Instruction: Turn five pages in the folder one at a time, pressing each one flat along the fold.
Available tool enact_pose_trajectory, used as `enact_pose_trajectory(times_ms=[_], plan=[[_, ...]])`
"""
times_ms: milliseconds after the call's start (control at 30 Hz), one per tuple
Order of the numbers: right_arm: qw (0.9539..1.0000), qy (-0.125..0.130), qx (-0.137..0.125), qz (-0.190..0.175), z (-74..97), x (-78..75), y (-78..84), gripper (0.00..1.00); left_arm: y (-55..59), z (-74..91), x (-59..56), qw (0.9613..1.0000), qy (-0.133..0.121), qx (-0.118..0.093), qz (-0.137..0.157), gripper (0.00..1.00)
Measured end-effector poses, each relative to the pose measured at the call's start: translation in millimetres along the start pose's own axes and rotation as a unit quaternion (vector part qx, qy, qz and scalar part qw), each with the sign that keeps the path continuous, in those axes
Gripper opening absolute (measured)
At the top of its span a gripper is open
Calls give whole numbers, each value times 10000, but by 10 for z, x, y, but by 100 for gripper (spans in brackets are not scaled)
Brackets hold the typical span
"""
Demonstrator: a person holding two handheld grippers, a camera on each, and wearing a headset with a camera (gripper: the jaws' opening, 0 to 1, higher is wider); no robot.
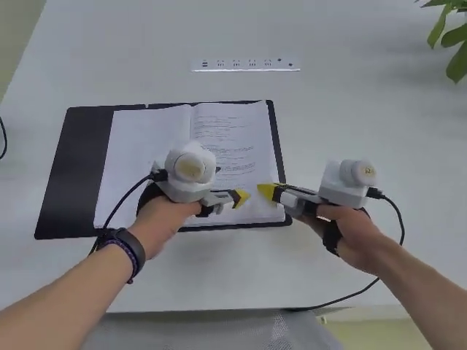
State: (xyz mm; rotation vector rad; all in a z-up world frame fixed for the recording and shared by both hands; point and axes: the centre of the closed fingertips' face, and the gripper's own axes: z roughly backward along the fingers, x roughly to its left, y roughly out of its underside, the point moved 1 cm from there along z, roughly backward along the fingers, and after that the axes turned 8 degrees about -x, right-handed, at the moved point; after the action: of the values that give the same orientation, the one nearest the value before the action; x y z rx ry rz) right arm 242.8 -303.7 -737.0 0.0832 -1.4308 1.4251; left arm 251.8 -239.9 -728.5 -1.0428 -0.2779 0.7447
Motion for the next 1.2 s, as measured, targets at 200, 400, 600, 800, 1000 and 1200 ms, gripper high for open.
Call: enact_pose_trajectory(times_ms=[200, 400, 600, 800, 1000, 1200], plan=[[10000, 29, 1, 44, -19, 48, -42, 1, -4, 235, 165, 9995, -231, -169, 142, 51], [9999, 0, -64, 131, -60, 142, -90, 1, 27, 500, 307, 9985, -442, -252, 182, 49], [9997, -51, -126, 199, -107, 263, -132, 1, 101, 745, 497, 9970, -674, -309, 231, 52], [9994, -111, -132, 308, -172, 385, -167, 0, 131, 973, 656, 9949, -854, -443, 299, 55], [9988, -218, -167, 408, -275, 535, -239, 0, 203, 1196, 835, 9920, -1060, -541, 412, 56], [9980, -339, -196, 504, -406, 688, -285, 1, 279, 1404, 962, 9894, -1235, -565, 510, 58]])
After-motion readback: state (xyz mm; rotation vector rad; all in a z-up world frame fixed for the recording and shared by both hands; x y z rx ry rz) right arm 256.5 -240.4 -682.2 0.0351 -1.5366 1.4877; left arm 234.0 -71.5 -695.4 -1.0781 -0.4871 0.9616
